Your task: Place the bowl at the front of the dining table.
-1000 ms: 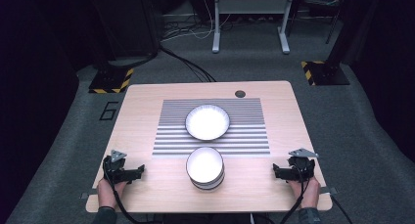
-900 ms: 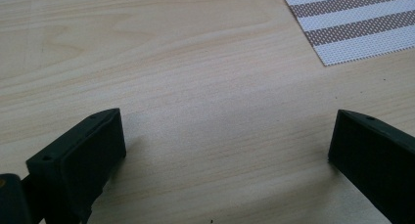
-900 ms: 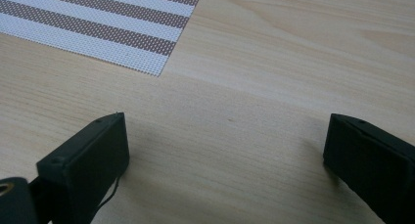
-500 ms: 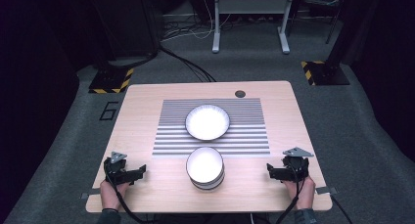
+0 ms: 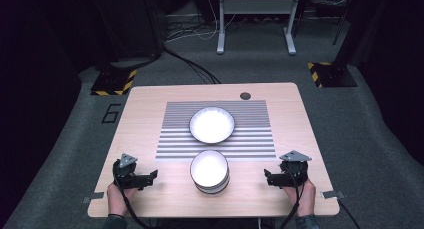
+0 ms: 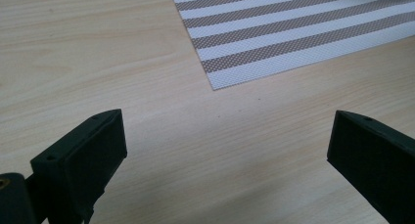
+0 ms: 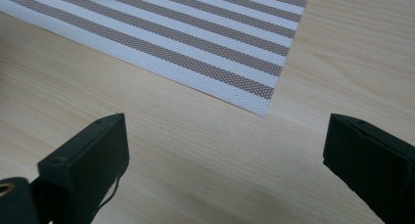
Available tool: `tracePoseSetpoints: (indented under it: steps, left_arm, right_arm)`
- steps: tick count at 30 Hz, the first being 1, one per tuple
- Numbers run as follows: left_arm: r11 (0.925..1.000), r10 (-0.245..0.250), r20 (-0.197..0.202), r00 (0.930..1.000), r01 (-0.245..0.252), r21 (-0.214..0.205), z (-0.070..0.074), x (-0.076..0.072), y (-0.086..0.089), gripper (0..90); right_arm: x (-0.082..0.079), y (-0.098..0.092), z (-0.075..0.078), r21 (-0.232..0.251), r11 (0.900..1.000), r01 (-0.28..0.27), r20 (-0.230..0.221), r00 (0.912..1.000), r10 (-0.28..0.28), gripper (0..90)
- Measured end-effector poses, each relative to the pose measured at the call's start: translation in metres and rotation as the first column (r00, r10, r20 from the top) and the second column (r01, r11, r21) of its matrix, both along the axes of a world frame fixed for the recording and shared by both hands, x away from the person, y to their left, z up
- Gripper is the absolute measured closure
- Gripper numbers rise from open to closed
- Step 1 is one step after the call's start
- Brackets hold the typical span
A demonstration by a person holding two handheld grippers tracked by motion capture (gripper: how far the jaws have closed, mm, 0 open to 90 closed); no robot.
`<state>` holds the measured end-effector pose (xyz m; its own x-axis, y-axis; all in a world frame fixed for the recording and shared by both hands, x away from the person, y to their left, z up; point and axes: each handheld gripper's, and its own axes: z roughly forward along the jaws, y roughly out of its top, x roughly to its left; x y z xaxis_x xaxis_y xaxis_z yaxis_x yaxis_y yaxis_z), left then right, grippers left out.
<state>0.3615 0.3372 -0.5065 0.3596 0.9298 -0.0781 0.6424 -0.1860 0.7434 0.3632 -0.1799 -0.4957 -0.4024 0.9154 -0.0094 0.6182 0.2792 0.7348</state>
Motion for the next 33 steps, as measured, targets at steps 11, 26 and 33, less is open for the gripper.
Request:
tracePoseSetpoints:
  steps: [11, 26, 33]
  left_arm:
    - [0.9975, -0.055, 0.021, 0.9983, 0.056, -0.045, 0.012, -0.004, -0.013, 1.1]
    - [0.9852, -0.151, 0.04, 0.9878, 0.153, -0.076, 0.03, -0.007, -0.033, 1.0]
    - [0.9829, -0.168, 0.042, 0.9849, 0.17, -0.069, 0.035, -0.007, -0.038, 1.0]
  right_arm:
    - [-0.003, 0.012, 0.009, 0.016, 0.9984, -0.055, 0.005, 0.9985, 0.055, 1.6]
    - [-0.006, 0.033, 0.033, 0.006, 0.9923, -0.124, 0.037, 0.9916, 0.124, 1.3]
    - [-0.005, 0.04, 0.04, -0.007, 0.9885, -0.151, 0.046, 0.9874, 0.151, 1.3]
